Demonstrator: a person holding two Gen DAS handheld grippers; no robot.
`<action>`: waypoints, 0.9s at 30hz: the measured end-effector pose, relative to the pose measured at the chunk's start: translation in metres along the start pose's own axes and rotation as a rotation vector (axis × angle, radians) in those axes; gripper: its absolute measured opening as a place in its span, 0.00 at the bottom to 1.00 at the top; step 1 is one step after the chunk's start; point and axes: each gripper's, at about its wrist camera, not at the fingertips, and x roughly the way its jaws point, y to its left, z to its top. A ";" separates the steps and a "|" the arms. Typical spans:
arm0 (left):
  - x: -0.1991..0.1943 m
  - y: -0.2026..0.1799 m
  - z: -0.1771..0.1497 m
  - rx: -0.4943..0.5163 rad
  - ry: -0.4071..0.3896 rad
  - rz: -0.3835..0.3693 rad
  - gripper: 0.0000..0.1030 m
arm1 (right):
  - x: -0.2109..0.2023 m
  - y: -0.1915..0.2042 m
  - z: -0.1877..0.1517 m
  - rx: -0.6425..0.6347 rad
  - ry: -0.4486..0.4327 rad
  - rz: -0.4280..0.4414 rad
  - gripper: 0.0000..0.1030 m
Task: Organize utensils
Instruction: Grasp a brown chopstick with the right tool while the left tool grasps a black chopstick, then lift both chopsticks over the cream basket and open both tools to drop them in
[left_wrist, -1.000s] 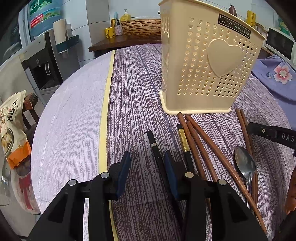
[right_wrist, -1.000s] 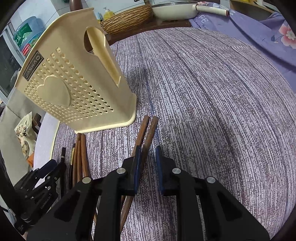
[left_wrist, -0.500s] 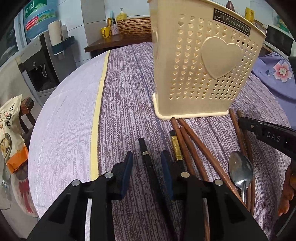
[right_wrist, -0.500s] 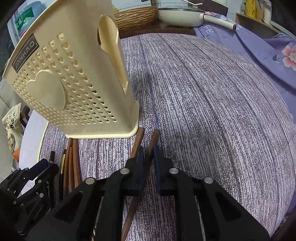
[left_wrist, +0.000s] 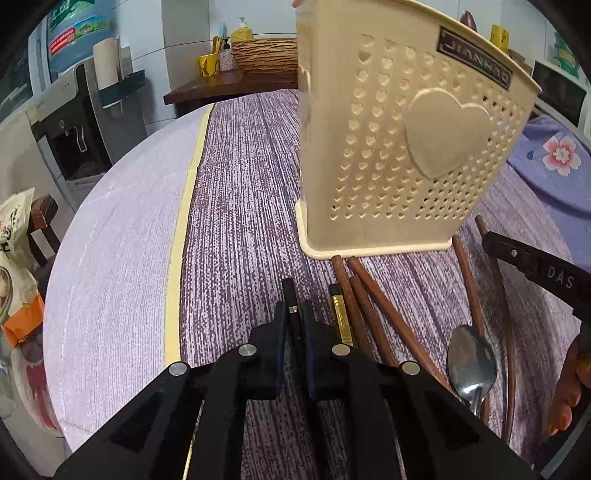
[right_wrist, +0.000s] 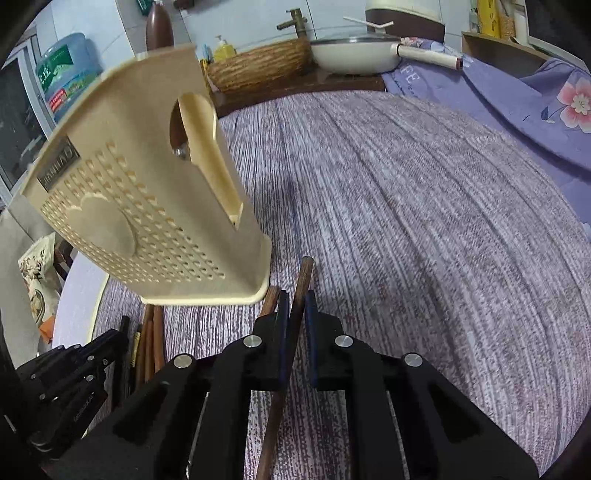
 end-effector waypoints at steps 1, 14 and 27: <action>-0.001 0.001 0.001 -0.009 -0.010 -0.009 0.08 | -0.005 -0.001 0.002 -0.004 -0.022 0.000 0.09; -0.073 0.009 0.026 -0.037 -0.220 -0.107 0.08 | -0.093 0.000 0.016 -0.072 -0.258 0.110 0.08; -0.155 0.009 0.028 0.000 -0.406 -0.138 0.07 | -0.184 0.006 0.017 -0.191 -0.411 0.203 0.07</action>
